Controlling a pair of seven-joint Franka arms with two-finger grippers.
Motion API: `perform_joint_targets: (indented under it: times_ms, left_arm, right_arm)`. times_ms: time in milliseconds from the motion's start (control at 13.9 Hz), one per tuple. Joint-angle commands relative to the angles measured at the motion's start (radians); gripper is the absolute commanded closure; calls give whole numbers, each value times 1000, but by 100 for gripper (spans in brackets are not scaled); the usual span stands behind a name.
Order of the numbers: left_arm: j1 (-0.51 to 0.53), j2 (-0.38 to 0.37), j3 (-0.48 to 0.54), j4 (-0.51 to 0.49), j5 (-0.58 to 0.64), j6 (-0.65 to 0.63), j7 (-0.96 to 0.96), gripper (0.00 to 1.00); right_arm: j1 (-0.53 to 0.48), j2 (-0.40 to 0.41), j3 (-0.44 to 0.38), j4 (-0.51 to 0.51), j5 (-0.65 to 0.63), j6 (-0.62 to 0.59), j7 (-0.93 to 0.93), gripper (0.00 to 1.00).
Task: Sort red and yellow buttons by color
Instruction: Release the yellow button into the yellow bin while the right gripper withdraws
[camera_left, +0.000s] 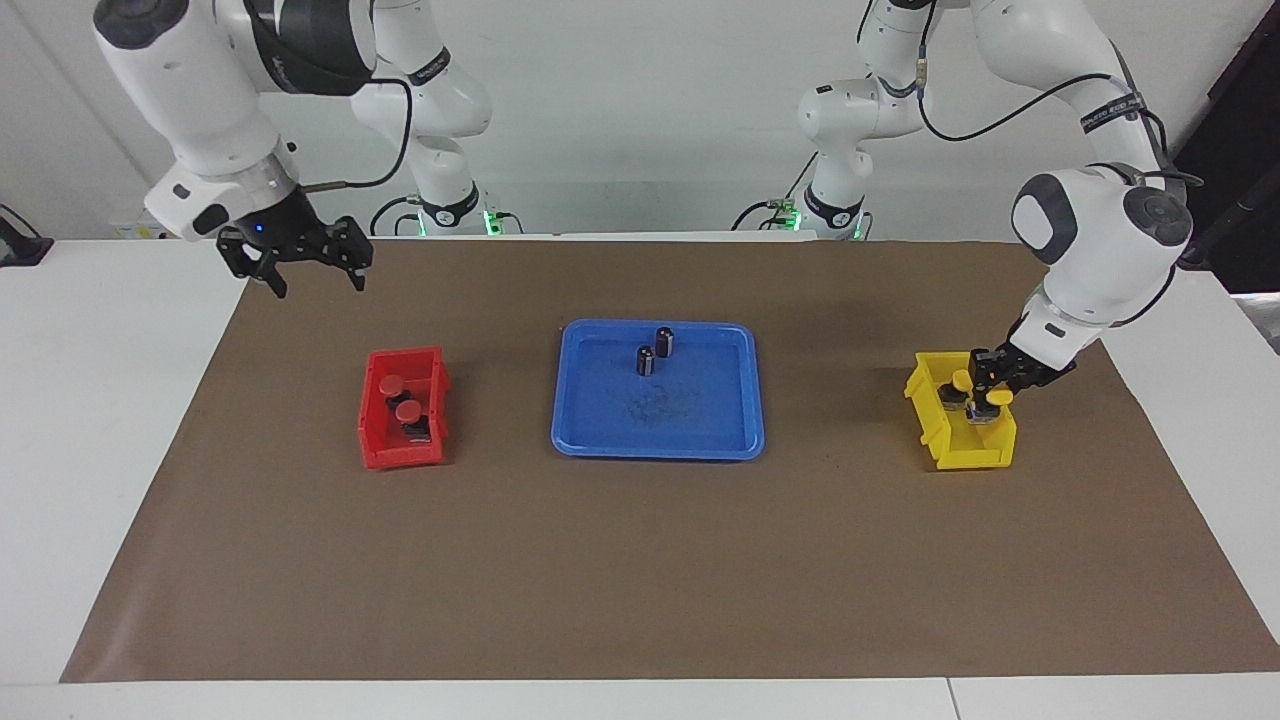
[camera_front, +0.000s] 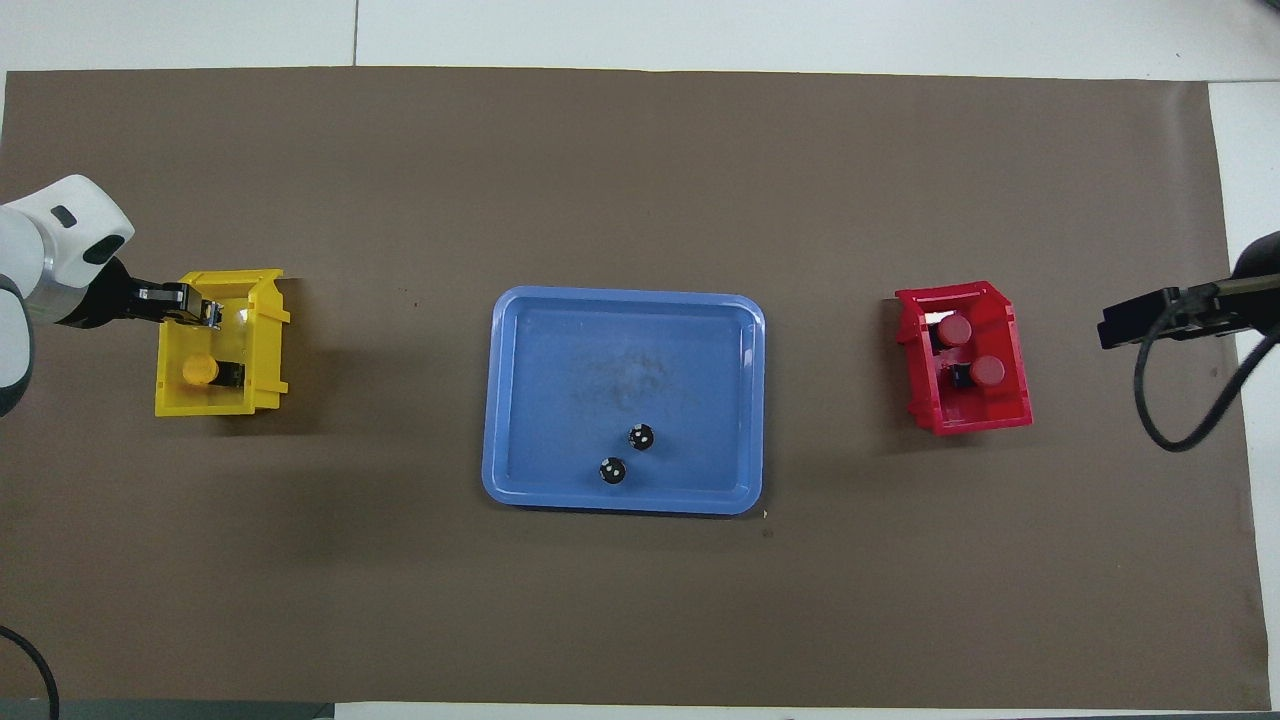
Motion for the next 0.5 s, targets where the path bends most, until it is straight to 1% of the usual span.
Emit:
perform_joint_targets:
  times_ms: [0, 72, 215, 359, 431]
  left_arm:
    - [4, 0, -13, -37, -4, 66, 10, 99]
    - [2, 14, -13, -38, -4, 80, 8, 99]
    - [0, 43, -13, -50, -4, 133, 8, 99]
    - [0, 46, -13, -75, -4, 172, 11, 92]
    - [0, 46, -13, -75, -4, 171, 13, 78]
  right_arm:
    - [-22, 37, 5, 57, 5, -10, -21, 1]
    - [-22, 45, 5, 60, 0, 30, -21, 0]
    - [-22, 51, 7, 77, -18, 33, -23, 0]
    - [-22, 53, 7, 80, -20, 9, -23, 0]
    - [-24, 56, 7, 97, -18, -17, -23, 0]
